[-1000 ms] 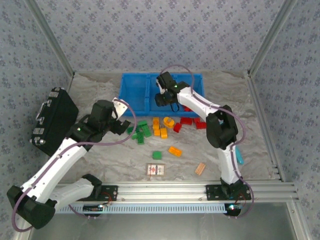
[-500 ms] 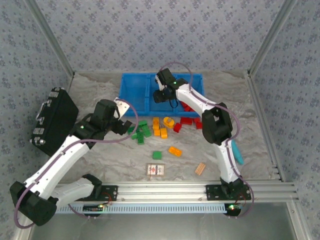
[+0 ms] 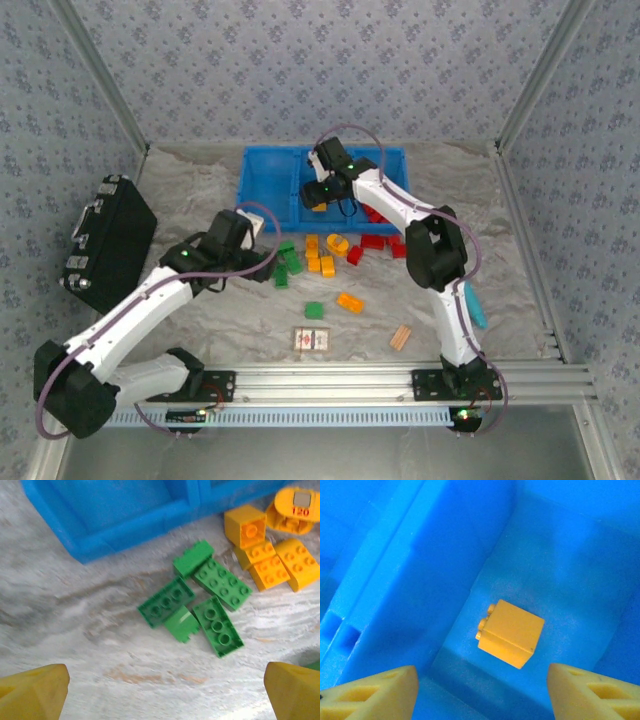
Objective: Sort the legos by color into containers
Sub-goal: Place the lego in the container, then pick up the lego from the center of the table.
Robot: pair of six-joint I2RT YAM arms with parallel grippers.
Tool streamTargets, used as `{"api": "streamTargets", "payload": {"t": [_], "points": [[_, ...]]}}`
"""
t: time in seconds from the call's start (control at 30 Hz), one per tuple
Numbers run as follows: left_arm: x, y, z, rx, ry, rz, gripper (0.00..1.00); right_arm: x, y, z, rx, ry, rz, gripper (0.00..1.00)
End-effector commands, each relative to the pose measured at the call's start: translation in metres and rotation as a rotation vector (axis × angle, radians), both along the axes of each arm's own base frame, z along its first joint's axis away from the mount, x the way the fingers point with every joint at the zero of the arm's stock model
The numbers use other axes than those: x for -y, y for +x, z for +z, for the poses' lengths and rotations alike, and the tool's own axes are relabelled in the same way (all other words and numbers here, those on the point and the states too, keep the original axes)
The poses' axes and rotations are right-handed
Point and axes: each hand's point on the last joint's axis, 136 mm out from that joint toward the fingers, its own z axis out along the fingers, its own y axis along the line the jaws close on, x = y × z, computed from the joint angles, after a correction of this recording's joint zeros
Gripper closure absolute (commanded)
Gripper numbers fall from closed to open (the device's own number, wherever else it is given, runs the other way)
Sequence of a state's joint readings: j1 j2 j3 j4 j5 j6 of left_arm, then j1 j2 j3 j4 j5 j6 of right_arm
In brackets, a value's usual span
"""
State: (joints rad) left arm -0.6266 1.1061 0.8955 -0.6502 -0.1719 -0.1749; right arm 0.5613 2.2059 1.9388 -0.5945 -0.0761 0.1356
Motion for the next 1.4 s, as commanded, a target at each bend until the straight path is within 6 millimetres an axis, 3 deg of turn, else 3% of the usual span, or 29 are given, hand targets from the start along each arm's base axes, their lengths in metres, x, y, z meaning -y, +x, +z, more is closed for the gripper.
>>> {"api": "streamTargets", "payload": {"t": [0.0,0.2,0.4,0.63,1.17,1.37], "points": [[0.011,-0.009,-0.016,-0.058,-0.058,0.070,0.02,0.002,-0.003,0.038,0.069,0.040,0.029,0.30],[0.029,-0.020,-0.048,-0.117,-0.063,0.086,0.07,0.005,-0.025,0.064,0.142,0.076,0.111,0.27],[0.042,-0.029,-0.075,-0.189,-0.097,0.124,0.13,0.030,-0.048,0.093,0.219,0.079,0.105,0.26],[0.059,-0.029,-0.096,-0.227,-0.087,0.138,0.23,0.055,-0.063,0.109,0.250,0.077,0.083,0.27],[0.080,0.001,-0.129,-0.234,-0.011,0.161,0.39,0.066,-0.092,0.085,0.212,0.085,0.072,0.32],[0.074,0.006,-0.144,-0.263,0.006,0.196,0.45,0.066,-0.100,0.077,0.193,0.075,0.083,0.34]]}}
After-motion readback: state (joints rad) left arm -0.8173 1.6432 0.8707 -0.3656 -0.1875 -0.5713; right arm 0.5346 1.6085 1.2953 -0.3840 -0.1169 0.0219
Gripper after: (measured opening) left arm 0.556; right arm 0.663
